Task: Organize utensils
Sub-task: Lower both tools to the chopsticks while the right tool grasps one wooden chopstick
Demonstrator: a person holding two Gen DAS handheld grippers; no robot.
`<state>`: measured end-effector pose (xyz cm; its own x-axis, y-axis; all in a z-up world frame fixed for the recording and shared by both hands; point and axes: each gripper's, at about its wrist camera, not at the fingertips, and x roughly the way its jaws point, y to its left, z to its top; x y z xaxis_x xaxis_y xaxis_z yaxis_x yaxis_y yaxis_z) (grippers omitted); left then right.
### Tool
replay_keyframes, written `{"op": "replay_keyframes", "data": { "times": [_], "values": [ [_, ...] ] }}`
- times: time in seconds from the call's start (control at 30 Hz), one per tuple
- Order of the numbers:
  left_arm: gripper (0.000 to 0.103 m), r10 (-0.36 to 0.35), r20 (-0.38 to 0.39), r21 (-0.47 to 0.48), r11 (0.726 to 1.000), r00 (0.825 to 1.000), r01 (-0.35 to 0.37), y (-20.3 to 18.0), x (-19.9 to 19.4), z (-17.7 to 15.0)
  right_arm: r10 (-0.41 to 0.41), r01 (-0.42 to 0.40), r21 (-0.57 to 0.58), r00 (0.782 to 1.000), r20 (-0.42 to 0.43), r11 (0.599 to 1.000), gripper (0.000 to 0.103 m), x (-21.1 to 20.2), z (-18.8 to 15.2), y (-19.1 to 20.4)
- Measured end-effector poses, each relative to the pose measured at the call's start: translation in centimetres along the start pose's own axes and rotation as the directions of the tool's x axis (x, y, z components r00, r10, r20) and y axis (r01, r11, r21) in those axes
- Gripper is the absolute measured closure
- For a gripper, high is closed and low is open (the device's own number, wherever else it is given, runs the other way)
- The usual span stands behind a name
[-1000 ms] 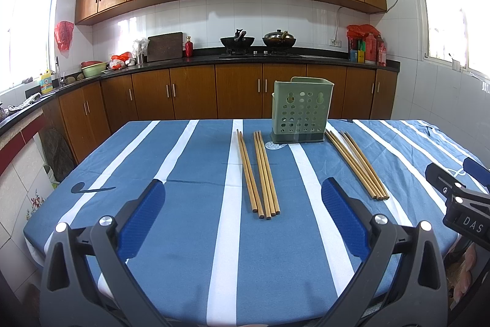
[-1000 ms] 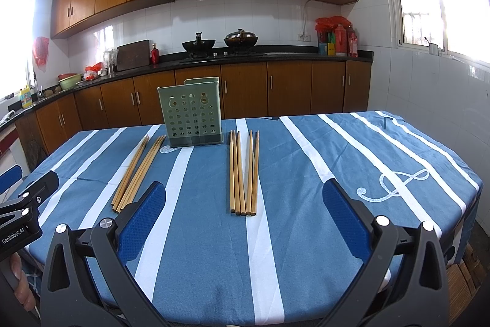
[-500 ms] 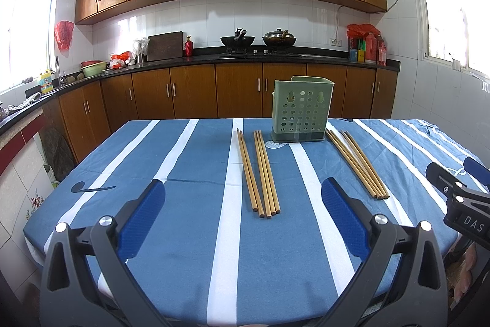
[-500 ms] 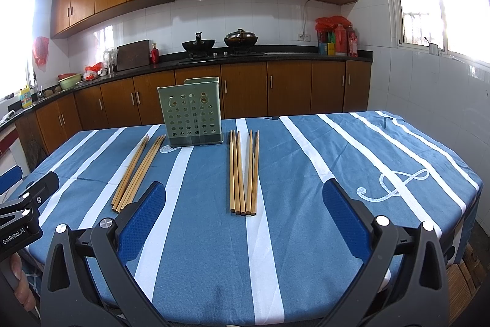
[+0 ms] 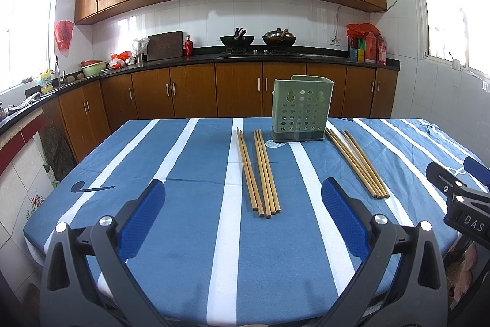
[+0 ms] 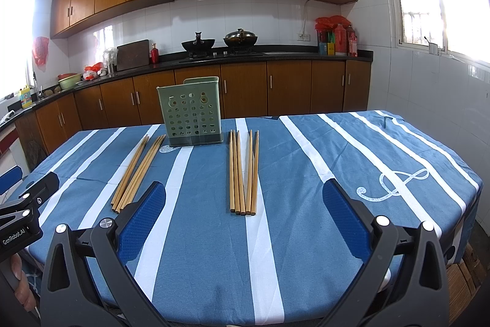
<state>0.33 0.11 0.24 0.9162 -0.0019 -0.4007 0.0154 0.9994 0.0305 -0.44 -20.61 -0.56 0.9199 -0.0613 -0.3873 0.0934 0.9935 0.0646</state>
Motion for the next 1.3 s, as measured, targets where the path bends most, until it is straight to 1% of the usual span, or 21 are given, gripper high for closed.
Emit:
{"op": "replay_keyframes", "data": {
  "times": [0.2, 0.3, 0.37, 0.5, 0.57, 0.67, 0.73, 0.8, 0.83, 0.9, 0.93, 1.0, 1.03, 1.1, 1.13, 1.17, 1.2, 1.27, 1.3],
  "values": [
    [0.004, 0.004, -0.009, -0.002, 1.000, 1.000, -0.004, 0.0, 0.1, 0.0, 0.002, -0.002, 0.002, 1.000, -0.002, 1.000, 0.002, 0.1, -0.1, 0.0],
    [0.004, 0.036, -0.055, 0.011, 0.999, 0.998, -0.036, 0.4, 1.2, 0.1, 0.017, -0.017, 0.010, 1.000, -0.023, 1.000, 0.002, 0.4, -0.1, -0.2],
    [0.004, 0.073, -0.119, 0.026, 0.997, 0.990, -0.070, 0.5, 2.9, -0.1, 0.033, -0.033, 0.016, 0.998, -0.051, 0.999, 0.002, 1.1, -0.2, -0.5],
    [0.004, 0.092, -0.201, -0.006, 0.995, 0.975, -0.095, 2.4, 5.4, 0.6, 0.024, -0.021, 0.025, 0.992, -0.123, 0.999, 0.002, 2.9, 0.1, -1.0],
    [0.004, 0.083, -0.217, -0.026, 0.996, 0.973, -0.091, 3.1, 6.2, 1.1, 0.009, -0.003, 0.035, 0.987, -0.163, 0.999, 0.002, 4.3, 0.4, -1.4],
    [0.004, 0.086, -0.235, -0.025, 0.995, 0.968, -0.095, 3.9, 7.5, 1.9, 0.008, 0.014, 0.091, 0.973, -0.233, 0.996, 0.002, 7.4, 1.5, -2.8],
    [0.004, 0.094, -0.251, -0.007, 0.995, 0.963, -0.099, 4.2, 8.9, 2.5, 0.006, 0.023, 0.108, 0.964, -0.264, 0.994, 0.010, 9.3, 2.2, -3.3],
    [0.004, 0.092, -0.268, -0.002, 0.995, 0.959, -0.095, 4.4, 10.3, 3.0, 0.021, 0.016, 0.119, 0.952, -0.306, 0.993, 0.029, 11.6, 2.7, -3.6],
    [0.004, 0.079, -0.283, -0.003, 0.997, 0.956, -0.083, 4.5, 11.2, 3.2, 0.028, 0.013, 0.122, 0.945, -0.324, 0.992, 0.034, 12.6, 2.8, -3.7],
    [0.004, 0.064, -0.306, -0.006, 0.998, 0.950, -0.069, 4.8, 12.8, 3.7, 0.042, 0.004, 0.125, 0.931, -0.362, 0.992, 0.049, 14.6, 2.9, -3.8],
    [0.004, 0.066, -0.315, -0.004, 0.998, 0.947, -0.070, 4.8, 13.3, 3.8, 0.046, 0.002, 0.127, 0.926, -0.375, 0.992, 0.053, 15.5, 2.9, -3.9],
    [0.004, 0.064, -0.340, -0.001, 0.998, 0.938, -0.068, 4.9, 14.6, 3.8, 0.055, -0.003, 0.128, 0.914, -0.403, 0.992, 0.069, 17.3, 2.7, -3.9],
    [0.005, 0.054, -0.352, -0.005, 0.998, 0.934, -0.059, 4.9, 15.2, 3.8, 0.053, 0.001, 0.125, 0.906, -0.421, 0.992, 0.071, 18.2, 2.6, -3.9],
    [0.015, 0.043, -0.374, -0.010, 0.999, 0.926, -0.050, 5.0, 16.4, 3.7, 0.059, -0.003, 0.125, 0.894, -0.444, 0.992, 0.081, 19.5, 2.2, -3.9],
    [0.018, 0.030, -0.388, -0.015, 0.999, 0.921, -0.038, 5.0, 16.9, 3.6, 0.058, -0.003, 0.121, 0.890, -0.452, 0.993, 0.082, 19.9, 2.2, -3.9],
    [0.024, 0.015, -0.400, -0.021, 0.999, 0.916, -0.026, 4.9, 17.3, 3.5, 0.052, 0.000, 0.112, 0.884, -0.466, 0.994, 0.082, 20.3, 2.0, -3.8],
    [0.027, 0.001, -0.411, -0.028, 1.000, 0.912, -0.013, 4.9, 17.7, 3.3, 0.056, -0.003, 0.112, 0.878, -0.476, 0.994, 0.082, 20.8, 2.0, -3.9],
    [0.032, -0.024, -0.430, -0.040, 0.999, 0.902, 0.007, 4.8, 18.3, 2.9, 0.072, -0.015, 0.118, 0.867, -0.493, 0.993, 0.083, 21.1, 1.6, -3.8],
    [0.034, -0.032, -0.436, -0.044, 0.999, 0.899, 0.014, 4.8, 18.6, 2.9, 0.079, -0.022, 0.120, 0.866, -0.493, 0.992, 0.083, 21.2, 1.5, -3.8]
  ]
}}
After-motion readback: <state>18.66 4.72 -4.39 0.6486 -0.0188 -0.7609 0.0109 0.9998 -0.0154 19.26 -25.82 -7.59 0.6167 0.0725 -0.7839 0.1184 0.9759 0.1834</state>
